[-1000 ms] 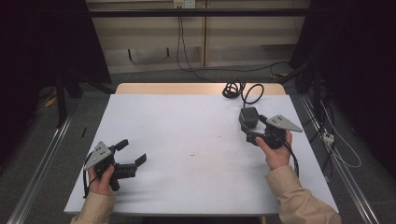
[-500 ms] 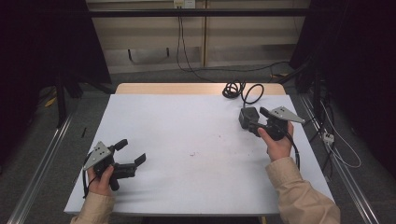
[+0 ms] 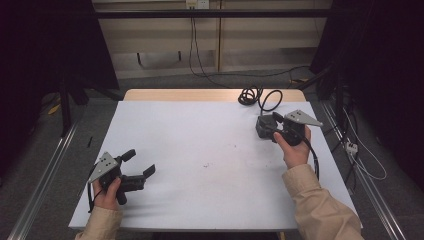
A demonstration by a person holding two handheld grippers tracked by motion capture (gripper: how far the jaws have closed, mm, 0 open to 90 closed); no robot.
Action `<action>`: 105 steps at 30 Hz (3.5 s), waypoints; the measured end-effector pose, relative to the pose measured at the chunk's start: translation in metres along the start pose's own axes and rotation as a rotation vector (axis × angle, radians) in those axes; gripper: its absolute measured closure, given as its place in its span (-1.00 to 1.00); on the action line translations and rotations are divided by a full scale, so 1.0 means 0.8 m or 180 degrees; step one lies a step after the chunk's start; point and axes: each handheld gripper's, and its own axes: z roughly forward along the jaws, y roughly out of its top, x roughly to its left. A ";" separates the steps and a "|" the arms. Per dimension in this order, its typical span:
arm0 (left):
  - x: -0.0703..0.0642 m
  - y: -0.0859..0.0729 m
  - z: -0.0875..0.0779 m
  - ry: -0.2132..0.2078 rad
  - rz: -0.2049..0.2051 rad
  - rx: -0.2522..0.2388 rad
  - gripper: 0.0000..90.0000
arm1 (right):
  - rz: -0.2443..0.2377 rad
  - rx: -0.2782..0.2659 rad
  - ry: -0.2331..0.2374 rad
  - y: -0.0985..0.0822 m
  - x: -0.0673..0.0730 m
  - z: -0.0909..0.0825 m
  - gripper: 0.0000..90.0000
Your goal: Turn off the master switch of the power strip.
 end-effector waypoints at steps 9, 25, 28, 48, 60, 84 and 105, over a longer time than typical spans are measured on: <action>0.000 0.000 -0.002 0.0009 -0.0012 -0.0017 -0.94 | -0.0027 0.0097 0.0041 0.007 0.000 0.009 0.21; 0.002 0.000 -0.002 0.0007 0.0011 -0.0004 -0.94 | -0.0004 0.0224 0.0026 0.015 -0.014 0.021 0.62; 0.002 0.000 -0.002 0.0010 0.0016 -0.0005 -0.94 | 0.0009 0.0233 0.0014 0.014 -0.017 0.023 0.66; 0.005 0.000 -0.005 0.0029 -0.0006 -0.0011 -0.94 | 0.0144 0.0287 -0.0102 0.010 -0.041 0.030 0.78; 0.004 -0.001 -0.005 0.0030 0.0018 0.0005 -0.94 | 0.0158 0.0448 -0.0087 0.002 -0.043 0.036 0.86; 0.004 -0.002 -0.004 0.0022 0.0012 0.0017 -0.94 | 0.0147 0.0573 -0.0092 -0.002 -0.045 0.038 1.00; 0.004 -0.002 -0.005 0.0030 0.0013 0.0021 -0.94 | 0.0068 0.0714 -0.0078 -0.011 -0.046 0.041 1.00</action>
